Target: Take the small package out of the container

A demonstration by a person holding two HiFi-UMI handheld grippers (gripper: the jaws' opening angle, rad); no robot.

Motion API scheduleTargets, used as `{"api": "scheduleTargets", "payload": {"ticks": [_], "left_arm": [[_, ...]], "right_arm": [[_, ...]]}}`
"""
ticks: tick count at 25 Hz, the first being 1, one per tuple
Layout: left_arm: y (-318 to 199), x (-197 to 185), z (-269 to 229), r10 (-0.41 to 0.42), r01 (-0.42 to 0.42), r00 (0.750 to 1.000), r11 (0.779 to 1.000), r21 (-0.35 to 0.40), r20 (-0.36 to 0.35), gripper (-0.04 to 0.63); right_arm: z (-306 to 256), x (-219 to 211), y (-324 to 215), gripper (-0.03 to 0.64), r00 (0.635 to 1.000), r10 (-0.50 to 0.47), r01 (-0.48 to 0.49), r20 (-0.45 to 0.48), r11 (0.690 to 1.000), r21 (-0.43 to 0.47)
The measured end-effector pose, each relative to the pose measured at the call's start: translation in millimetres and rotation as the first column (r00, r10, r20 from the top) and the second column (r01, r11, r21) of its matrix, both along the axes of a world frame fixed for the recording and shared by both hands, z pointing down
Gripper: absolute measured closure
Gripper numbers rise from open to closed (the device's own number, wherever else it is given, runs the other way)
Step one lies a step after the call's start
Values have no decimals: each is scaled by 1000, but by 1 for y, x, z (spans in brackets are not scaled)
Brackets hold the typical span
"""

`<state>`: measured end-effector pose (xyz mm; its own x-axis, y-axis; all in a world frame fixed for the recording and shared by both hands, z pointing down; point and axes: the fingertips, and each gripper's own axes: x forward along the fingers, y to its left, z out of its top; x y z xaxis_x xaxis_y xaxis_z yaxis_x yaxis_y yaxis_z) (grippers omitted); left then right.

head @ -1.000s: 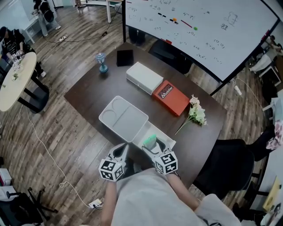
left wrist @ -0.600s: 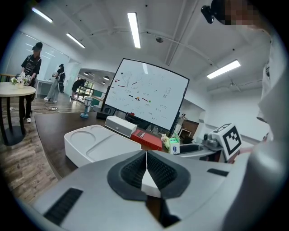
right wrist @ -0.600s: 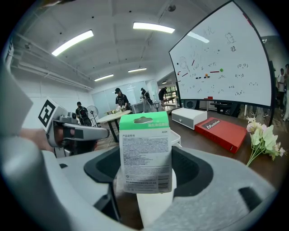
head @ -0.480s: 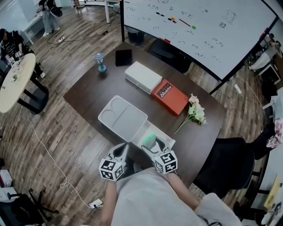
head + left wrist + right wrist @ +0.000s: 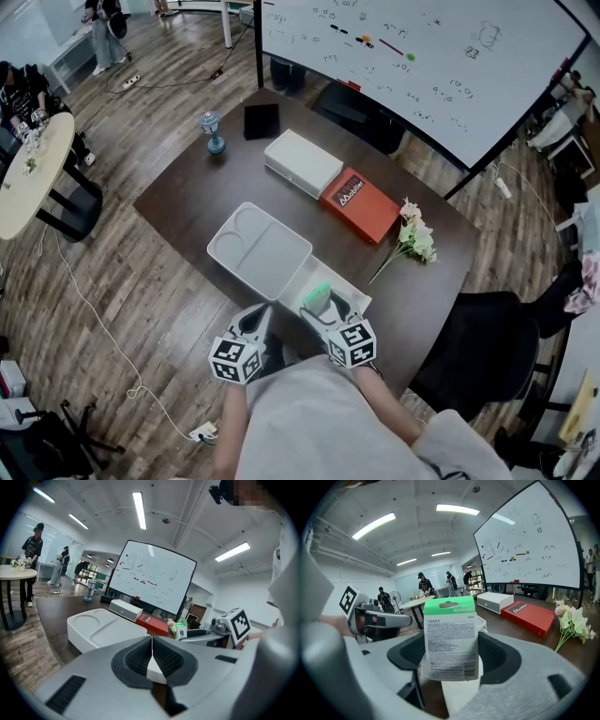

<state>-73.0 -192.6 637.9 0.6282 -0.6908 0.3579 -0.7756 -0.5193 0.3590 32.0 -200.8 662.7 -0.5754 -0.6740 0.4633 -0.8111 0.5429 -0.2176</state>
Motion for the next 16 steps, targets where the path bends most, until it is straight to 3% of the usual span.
{"api": "scheduleTargets", "payload": {"ticks": [16], "left_arm": [[1,-1,-1,-2,2,1000,1000,0,0,589]], "right_arm": [[0,1,0,262,1000,9,-9,0,1000,1]]}}
